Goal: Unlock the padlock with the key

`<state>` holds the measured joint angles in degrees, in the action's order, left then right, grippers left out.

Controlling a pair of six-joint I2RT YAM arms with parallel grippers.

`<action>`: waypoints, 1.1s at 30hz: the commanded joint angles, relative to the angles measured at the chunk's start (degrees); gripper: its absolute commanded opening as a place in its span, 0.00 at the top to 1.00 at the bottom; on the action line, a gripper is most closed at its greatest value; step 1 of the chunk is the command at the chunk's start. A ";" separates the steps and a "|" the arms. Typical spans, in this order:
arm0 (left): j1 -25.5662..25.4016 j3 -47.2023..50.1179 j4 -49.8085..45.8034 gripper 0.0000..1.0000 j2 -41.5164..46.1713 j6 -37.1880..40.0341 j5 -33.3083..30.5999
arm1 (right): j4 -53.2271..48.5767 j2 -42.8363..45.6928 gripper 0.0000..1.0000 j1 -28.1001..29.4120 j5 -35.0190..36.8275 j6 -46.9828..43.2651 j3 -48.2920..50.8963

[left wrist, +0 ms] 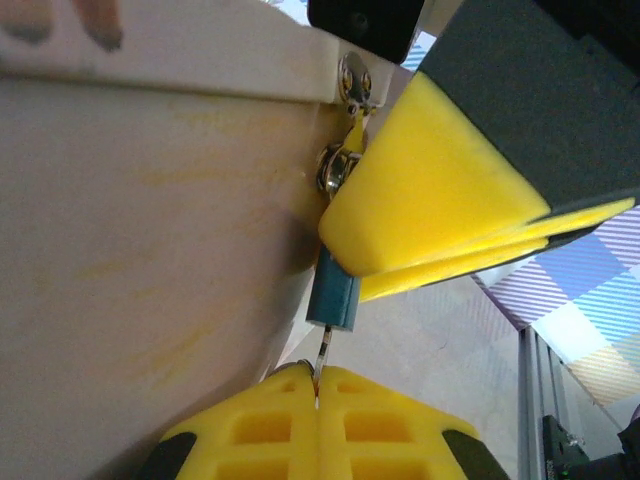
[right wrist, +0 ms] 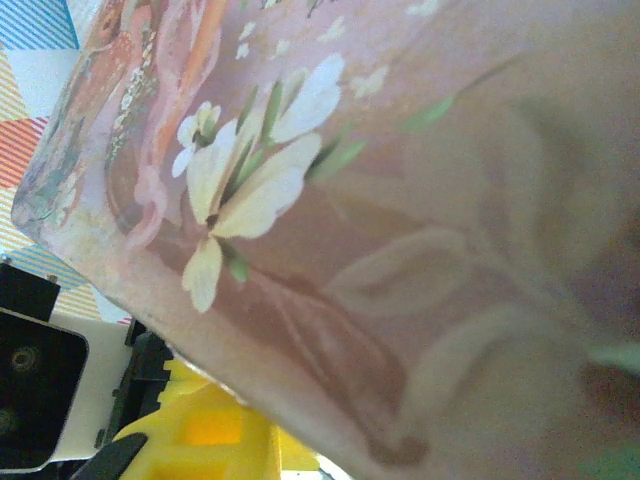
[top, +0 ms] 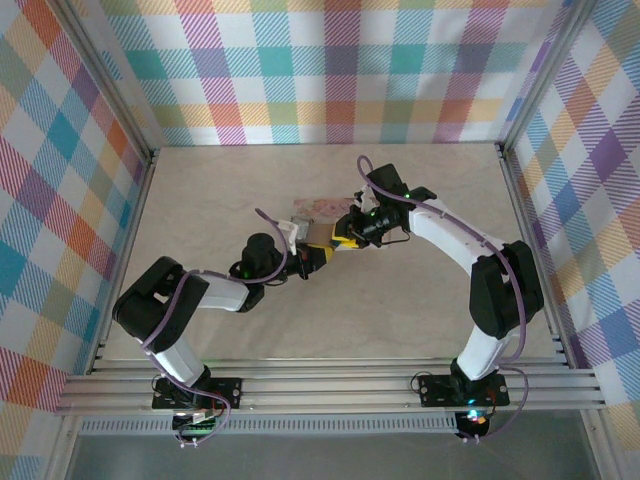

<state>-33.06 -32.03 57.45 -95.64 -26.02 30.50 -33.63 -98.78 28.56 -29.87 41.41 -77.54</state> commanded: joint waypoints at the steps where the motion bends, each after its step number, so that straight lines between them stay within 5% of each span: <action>1: -0.69 -2.89 2.70 1.00 0.10 -0.38 0.00 | -1.01 2.41 1.00 0.61 -1.41 -2.77 0.61; 7: -1.06 -4.54 0.62 1.00 -0.27 -0.13 -1.63 | 2.55 1.80 1.00 1.67 -2.06 -1.36 3.11; 21: -8.87 4.48 -6.19 1.00 0.65 12.61 -19.12 | 12.17 -2.48 1.00 6.59 -0.30 6.30 10.33; 33: -9.48 6.36 -6.31 1.00 -3.47 13.53 -20.57 | 15.75 -3.06 0.95 7.22 2.09 7.96 15.25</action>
<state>-41.41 -27.09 50.28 -97.08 -13.63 10.13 -17.91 -99.81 35.00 -20.47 45.01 -64.27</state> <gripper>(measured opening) 0.041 0.213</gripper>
